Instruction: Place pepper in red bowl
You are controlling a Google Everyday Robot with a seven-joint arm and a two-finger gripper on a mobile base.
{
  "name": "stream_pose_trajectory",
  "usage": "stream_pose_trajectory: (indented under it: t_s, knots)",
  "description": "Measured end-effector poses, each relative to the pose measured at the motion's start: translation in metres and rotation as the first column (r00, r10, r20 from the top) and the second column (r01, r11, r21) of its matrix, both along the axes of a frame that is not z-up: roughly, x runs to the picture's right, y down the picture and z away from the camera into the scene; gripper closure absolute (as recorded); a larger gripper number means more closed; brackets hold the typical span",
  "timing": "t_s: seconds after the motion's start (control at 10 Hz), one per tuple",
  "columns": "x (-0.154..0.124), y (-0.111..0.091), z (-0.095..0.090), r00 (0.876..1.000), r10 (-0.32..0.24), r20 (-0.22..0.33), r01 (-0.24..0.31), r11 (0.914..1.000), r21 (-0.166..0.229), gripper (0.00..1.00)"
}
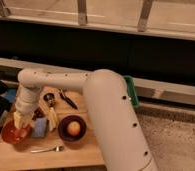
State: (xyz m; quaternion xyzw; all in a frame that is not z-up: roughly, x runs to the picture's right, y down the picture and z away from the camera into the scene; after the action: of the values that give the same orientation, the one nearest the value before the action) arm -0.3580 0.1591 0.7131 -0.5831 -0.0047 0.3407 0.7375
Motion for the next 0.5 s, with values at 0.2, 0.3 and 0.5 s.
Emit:
stream_pose_trajectory:
  t_s: [0.2, 0.3, 0.5]
  knots:
    - [0.004, -0.014, -0.009, 1.000, 0.006, -0.006, -0.006, 0.9992, 0.038, 0.37]
    - [0.004, -0.017, -0.013, 1.000, 0.007, -0.004, -0.007, 0.9984, 0.056, 0.37]
    - [0.006, -0.026, -0.018, 1.000, 0.016, -0.005, -0.016, 0.9962, 0.085, 0.37]
